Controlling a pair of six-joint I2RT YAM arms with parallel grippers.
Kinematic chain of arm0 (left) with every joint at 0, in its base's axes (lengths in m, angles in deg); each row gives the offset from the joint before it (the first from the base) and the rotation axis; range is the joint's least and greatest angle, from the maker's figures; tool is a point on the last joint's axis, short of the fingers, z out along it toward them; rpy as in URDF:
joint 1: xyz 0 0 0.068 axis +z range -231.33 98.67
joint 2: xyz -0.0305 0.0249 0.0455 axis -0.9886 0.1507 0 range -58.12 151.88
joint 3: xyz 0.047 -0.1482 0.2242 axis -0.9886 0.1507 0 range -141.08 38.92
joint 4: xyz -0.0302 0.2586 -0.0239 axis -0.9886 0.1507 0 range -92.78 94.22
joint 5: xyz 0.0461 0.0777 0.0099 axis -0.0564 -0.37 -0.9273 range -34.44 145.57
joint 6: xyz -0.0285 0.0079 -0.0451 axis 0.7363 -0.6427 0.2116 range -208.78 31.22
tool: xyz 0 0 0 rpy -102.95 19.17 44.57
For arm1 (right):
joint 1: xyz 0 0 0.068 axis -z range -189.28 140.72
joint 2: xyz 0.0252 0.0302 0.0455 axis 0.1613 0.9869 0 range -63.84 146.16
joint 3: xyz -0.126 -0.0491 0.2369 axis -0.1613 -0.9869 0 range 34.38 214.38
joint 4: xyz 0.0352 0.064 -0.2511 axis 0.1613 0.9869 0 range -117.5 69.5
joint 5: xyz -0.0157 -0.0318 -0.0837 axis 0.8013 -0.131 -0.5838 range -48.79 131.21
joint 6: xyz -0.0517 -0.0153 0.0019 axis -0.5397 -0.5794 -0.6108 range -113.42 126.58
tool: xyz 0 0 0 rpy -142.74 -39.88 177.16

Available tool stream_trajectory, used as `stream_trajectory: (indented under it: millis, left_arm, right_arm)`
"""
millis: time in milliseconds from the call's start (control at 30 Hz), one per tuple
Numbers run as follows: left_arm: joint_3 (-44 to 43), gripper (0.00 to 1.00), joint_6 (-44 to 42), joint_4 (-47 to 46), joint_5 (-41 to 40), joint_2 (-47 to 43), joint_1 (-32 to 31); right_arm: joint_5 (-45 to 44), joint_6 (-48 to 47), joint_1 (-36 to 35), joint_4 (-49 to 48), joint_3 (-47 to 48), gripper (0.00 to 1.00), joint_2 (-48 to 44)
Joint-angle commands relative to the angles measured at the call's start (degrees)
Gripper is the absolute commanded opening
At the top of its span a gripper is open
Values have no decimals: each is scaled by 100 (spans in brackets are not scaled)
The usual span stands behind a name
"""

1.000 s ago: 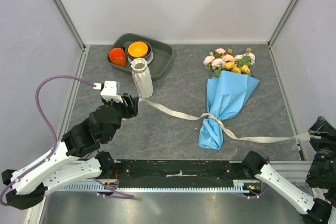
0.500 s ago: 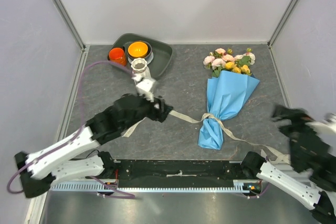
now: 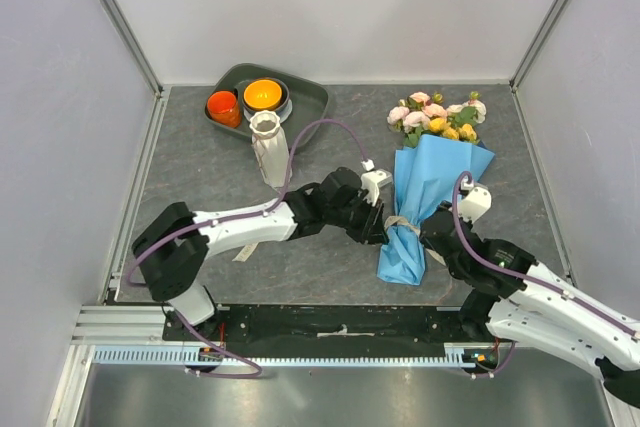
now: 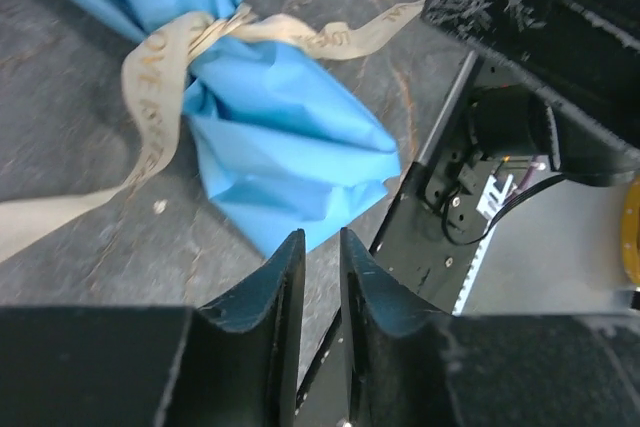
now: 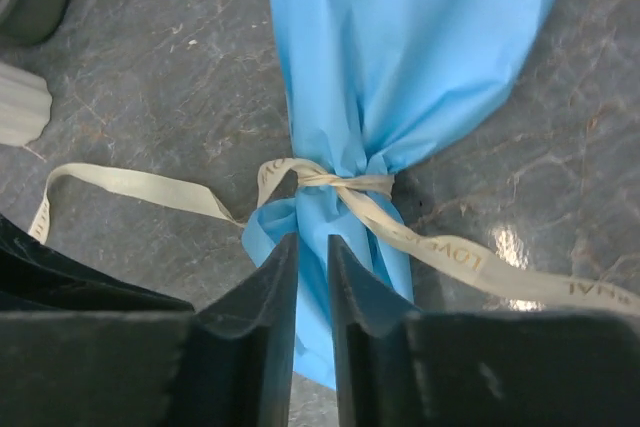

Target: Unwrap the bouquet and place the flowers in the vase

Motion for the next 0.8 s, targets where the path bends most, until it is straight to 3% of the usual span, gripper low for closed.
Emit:
stream_trajectory:
  millis: [0, 100, 533, 767]
  left_arm:
    - [-384, 25, 513, -782, 495, 458, -44]
    - [-507, 25, 549, -843, 478, 774, -71]
    - [-1535, 24, 338, -430, 223, 1724, -71]
    - [-2001, 18, -268, 281, -480, 2154, -71]
  right_arm:
    - [-282, 550, 100, -244, -303, 12, -305]
    - [-151, 726, 259, -244, -531, 0, -235]
    - [570, 515, 742, -1298, -1498, 0, -349]
    - [729, 506, 900, -1552, -1911, 0, -516]
